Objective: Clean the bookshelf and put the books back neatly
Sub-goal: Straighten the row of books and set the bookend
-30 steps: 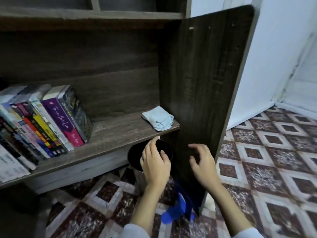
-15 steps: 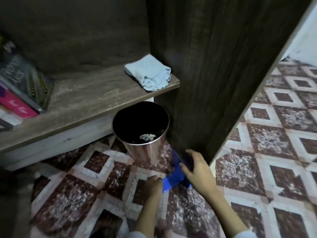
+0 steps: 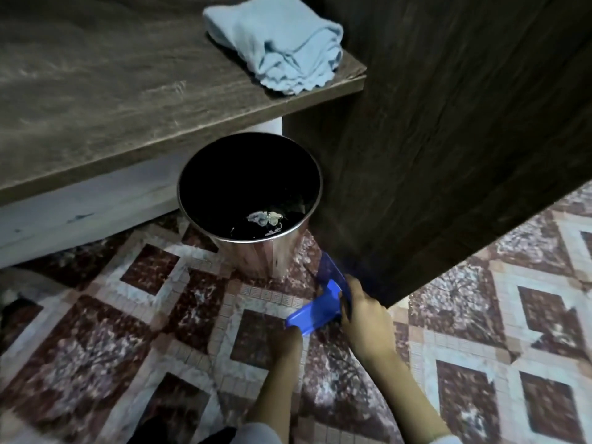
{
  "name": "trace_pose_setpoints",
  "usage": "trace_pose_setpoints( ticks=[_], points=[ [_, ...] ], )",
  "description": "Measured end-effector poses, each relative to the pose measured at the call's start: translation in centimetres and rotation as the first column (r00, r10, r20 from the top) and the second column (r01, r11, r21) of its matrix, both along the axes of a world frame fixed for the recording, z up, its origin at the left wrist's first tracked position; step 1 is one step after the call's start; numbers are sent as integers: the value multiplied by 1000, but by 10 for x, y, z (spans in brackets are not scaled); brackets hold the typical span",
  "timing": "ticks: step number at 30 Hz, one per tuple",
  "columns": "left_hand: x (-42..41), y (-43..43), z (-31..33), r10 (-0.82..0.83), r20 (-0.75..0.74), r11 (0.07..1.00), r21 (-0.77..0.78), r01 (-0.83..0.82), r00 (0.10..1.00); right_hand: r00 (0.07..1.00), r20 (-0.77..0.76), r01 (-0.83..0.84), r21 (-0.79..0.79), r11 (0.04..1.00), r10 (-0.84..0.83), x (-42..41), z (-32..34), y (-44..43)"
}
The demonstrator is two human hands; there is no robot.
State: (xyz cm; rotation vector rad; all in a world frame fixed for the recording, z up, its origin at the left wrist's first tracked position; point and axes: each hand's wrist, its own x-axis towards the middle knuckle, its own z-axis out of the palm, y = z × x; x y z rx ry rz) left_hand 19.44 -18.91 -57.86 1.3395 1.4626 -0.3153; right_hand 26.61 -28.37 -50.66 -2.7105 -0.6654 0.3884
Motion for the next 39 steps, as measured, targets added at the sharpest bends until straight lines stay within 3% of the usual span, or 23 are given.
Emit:
trace_pose_setpoints(
  ticks=[5, 13, 17, 22, 39],
  points=[
    [6, -3, -7, 67, 29, 994, 84, -69, 997, 1000, 4, 25, 82, 996, -25, 1, -3, -1],
    [-5, 3, -9, 42, 42, 989, 140, -47, 998, 998, 63, -37, 139, 990, 29, -4, 27, 3],
    [-4, 7, -9, 210, 179, 975, 38, -220, 961, 997, 70, -26, 126, 992, 17, -2, 43, 0],
    [-11, 11, 30, 489, 331, 871, -238, -430, 807, 990, 138, -31, 211, 977, 2, -10, 77, -1],
    [-45, 36, 207, 346, 604, 937, -179, -301, 718, 946, 325, -104, 350, 931, -17, -49, 235, 1]
  ],
)
